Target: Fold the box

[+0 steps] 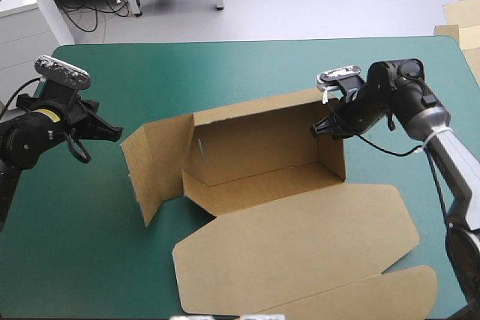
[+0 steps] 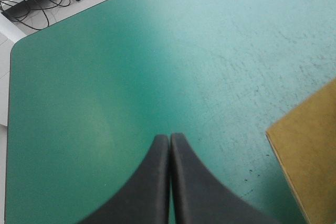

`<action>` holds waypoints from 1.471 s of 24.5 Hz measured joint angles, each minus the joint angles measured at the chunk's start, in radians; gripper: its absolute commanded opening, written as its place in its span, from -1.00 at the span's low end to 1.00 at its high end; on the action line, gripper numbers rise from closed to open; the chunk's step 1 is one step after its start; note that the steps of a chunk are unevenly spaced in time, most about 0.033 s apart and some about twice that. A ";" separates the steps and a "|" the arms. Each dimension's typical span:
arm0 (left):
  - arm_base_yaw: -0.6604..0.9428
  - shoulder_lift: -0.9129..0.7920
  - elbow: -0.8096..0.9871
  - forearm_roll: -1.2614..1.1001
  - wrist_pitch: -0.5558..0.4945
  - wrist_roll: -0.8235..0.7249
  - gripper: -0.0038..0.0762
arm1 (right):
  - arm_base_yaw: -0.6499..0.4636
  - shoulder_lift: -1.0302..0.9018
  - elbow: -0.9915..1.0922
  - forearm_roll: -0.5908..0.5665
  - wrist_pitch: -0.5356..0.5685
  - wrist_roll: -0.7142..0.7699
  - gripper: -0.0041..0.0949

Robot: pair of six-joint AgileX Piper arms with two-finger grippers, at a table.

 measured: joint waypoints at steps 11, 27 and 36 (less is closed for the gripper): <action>0.000 -0.001 0.000 -0.022 -0.001 -0.006 -0.93 | -0.001 0.195 -0.150 0.025 -0.125 -0.019 -0.93; 0.000 -0.001 0.000 -0.019 0.021 -0.006 -0.93 | 0.000 0.251 -0.302 0.016 0.036 -0.091 0.85; 0.000 -0.001 0.000 -0.018 0.037 -0.006 -0.93 | 0.000 0.205 -0.387 0.011 0.058 -0.023 0.88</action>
